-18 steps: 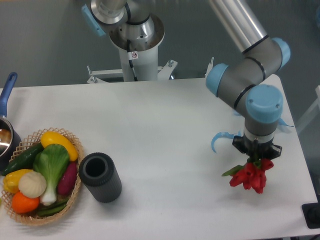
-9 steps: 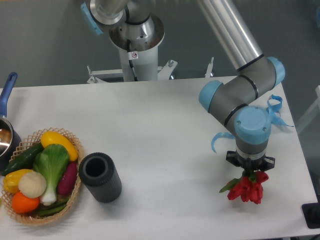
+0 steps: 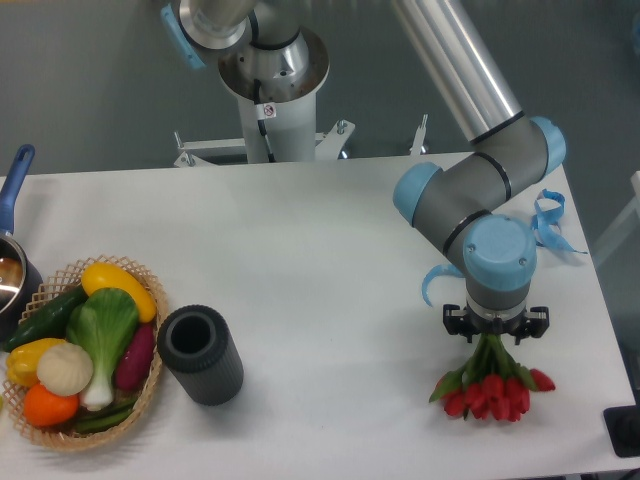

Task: Place the flowers on the table
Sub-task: 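Open the gripper to release the tulips and lift it away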

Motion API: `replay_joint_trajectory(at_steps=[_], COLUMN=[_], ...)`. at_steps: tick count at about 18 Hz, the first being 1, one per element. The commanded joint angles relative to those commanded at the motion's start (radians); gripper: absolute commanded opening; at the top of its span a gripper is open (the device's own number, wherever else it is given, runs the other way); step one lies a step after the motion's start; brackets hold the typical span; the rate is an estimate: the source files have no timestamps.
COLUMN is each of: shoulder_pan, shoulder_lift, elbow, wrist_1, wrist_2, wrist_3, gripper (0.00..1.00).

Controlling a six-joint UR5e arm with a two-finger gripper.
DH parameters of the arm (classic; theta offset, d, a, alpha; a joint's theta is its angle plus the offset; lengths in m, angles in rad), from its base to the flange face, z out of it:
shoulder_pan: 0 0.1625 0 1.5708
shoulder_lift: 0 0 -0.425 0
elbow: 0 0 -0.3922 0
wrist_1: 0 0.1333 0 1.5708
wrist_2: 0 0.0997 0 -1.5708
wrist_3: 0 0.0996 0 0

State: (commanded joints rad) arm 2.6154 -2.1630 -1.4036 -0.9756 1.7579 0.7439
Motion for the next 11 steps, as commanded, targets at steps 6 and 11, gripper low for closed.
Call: replay_joint_trajectory(at_steps=[6, 11], shoulder_pan=[0.024, 0.052], shoulder_lift=[0.048, 0.091], elbow=[-0.020, -0.032], wrist_1=[0.009, 0.003], wrist_2=[-0.003, -0.012], wrist_3=[0.023, 0.239], gripper=[1.00, 1.00])
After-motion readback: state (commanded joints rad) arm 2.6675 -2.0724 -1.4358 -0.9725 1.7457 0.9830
